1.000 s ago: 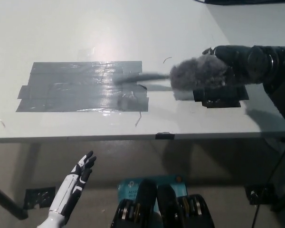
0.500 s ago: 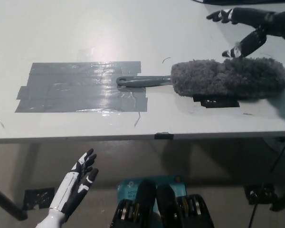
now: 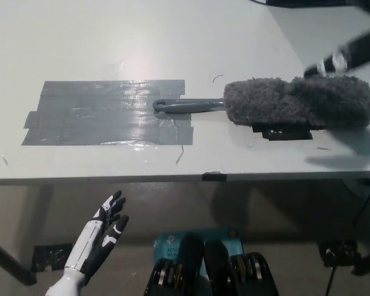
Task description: A person hands a grey duster to the robot and the robot grabs it with its right hand and places it on the black marked spot infron tof it on the desk
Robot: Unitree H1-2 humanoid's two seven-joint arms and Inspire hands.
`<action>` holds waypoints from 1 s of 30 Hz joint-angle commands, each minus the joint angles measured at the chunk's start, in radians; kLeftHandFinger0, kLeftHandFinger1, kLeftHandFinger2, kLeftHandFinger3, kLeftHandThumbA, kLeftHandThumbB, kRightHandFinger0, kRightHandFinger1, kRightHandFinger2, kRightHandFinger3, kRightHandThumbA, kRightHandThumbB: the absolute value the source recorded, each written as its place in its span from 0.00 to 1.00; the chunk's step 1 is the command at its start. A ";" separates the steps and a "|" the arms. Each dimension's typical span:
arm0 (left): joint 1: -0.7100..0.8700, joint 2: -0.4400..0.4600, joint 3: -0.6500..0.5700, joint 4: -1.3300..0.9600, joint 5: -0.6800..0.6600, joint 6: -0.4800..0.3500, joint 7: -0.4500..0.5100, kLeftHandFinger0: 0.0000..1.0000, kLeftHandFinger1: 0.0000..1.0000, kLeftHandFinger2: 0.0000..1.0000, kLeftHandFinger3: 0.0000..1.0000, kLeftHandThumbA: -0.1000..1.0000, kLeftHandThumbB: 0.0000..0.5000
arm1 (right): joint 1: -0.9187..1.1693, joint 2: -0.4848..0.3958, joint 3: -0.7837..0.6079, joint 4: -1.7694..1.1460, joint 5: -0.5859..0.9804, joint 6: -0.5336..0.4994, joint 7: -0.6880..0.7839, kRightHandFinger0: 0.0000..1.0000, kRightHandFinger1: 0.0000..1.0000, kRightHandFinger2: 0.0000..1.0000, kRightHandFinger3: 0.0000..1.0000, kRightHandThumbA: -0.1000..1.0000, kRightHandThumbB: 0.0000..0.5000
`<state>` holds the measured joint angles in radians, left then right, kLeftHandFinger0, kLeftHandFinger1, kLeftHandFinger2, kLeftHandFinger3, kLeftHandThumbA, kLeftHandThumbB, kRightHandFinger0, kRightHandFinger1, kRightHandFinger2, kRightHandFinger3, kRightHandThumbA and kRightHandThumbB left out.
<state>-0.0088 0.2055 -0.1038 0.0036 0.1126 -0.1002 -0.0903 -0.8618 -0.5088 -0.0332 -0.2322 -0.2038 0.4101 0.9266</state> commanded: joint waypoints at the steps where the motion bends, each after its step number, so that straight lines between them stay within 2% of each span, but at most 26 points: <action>1: -0.002 0.008 -0.005 -0.020 -0.006 -0.017 -0.025 1.00 1.00 1.00 1.00 0.92 0.39 | 0.382 0.128 -0.247 -0.600 0.208 0.060 -0.225 1.00 1.00 1.00 1.00 1.00 0.75; 3: 0.014 0.006 -0.006 -0.006 -0.006 -0.034 -0.022 1.00 1.00 1.00 1.00 0.94 0.37 | 0.533 0.215 -0.243 -0.606 0.178 0.005 -0.270 1.00 1.00 1.00 1.00 1.00 0.75; 5: 0.022 0.001 -0.010 0.004 0.002 -0.047 -0.016 1.00 1.00 1.00 1.00 0.95 0.34 | 0.648 0.300 -0.236 -0.549 0.175 -0.105 -0.320 1.00 1.00 1.00 1.00 1.00 0.74; 6: 0.026 -0.001 -0.011 0.004 0.004 -0.050 -0.013 1.00 1.00 1.00 1.00 0.96 0.33 | 0.697 0.334 -0.228 -0.517 0.149 -0.165 -0.345 1.00 1.00 1.00 1.00 1.00 0.74; 7: 0.039 -0.004 -0.011 0.005 0.001 -0.054 -0.012 1.00 1.00 1.00 1.00 0.96 0.34 | 0.770 0.392 -0.206 -0.447 0.104 -0.285 -0.394 1.00 1.00 1.00 1.00 1.00 0.71; 10: 0.062 -0.006 -0.012 0.000 -0.003 -0.057 -0.012 1.00 1.00 1.00 1.00 0.96 0.34 | 0.865 0.492 -0.188 -0.297 0.104 -0.448 -0.447 1.00 1.00 1.00 1.00 1.00 0.67; 11: 0.069 -0.008 -0.014 0.004 0.001 -0.066 -0.010 1.00 1.00 1.00 1.00 0.96 0.34 | 0.889 0.519 -0.188 -0.248 0.105 -0.471 -0.459 1.00 1.00 1.00 1.00 1.00 0.70; 12: 0.075 -0.008 -0.016 0.007 -0.001 -0.074 -0.011 1.00 1.00 1.00 1.00 0.96 0.33 | 0.906 0.540 -0.190 -0.204 0.113 -0.500 -0.465 1.00 1.00 1.00 1.00 1.00 0.67; 18: 0.124 -0.019 -0.017 0.001 -0.008 -0.081 -0.007 1.00 1.00 1.00 1.00 0.95 0.37 | 0.939 0.564 -0.174 0.073 0.041 -0.664 -0.535 1.00 1.00 1.00 1.00 1.00 0.52; 19: 0.122 -0.019 -0.016 0.003 0.000 -0.085 -0.001 1.00 1.00 1.00 1.00 0.95 0.36 | 0.935 0.557 -0.169 0.096 0.019 -0.663 -0.549 1.00 1.00 1.00 1.00 1.00 0.52; 21: 0.113 -0.019 -0.015 0.001 0.012 -0.081 0.005 1.00 1.00 1.00 1.00 0.97 0.37 | 0.921 0.538 -0.161 0.131 -0.018 -0.661 -0.571 1.00 1.00 1.00 1.00 1.00 0.60; 30: 0.128 -0.023 -0.009 0.006 -0.011 -0.076 -0.002 1.00 1.00 1.00 1.00 0.94 0.36 | 0.920 0.514 -0.141 0.164 -0.054 -0.681 -0.622 1.00 1.00 1.00 1.00 1.00 0.53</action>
<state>0.0935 0.1950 -0.1087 0.0166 0.1118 -0.1032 -0.0897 0.0530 -0.0041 -0.1585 -0.1206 -0.2080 0.0499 0.5476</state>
